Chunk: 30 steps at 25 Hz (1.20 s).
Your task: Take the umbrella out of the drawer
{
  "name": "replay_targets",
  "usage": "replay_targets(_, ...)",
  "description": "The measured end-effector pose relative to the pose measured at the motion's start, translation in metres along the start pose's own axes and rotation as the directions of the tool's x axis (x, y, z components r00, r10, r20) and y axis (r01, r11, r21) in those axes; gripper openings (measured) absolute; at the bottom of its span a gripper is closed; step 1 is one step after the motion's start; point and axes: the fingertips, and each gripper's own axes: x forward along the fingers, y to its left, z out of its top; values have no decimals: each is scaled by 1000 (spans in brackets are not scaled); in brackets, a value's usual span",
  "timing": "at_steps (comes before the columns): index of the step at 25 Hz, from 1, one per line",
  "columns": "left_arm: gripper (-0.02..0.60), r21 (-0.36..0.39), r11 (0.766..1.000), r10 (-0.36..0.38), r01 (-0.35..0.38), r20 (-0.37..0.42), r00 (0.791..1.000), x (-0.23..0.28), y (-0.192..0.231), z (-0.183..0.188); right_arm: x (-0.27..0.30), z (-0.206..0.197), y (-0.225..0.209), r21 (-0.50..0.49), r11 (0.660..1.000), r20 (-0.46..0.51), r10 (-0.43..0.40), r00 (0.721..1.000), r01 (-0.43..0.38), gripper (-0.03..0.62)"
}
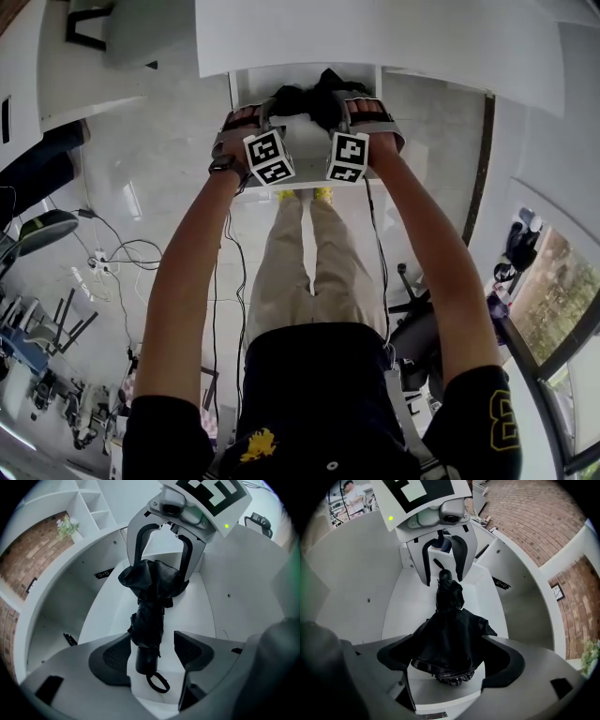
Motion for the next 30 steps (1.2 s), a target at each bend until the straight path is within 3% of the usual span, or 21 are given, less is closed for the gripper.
replay_targets(23,305,25,1000,9,-6,-109,994,39,9,-19,54,-4,5,-61,998,-7,16,1000,-17,451)
replay_targets(30,303,-49,998,-49,43,-125,991,56,8,-16,63,-4,4,-75,997,-11,23,1000,-24,405)
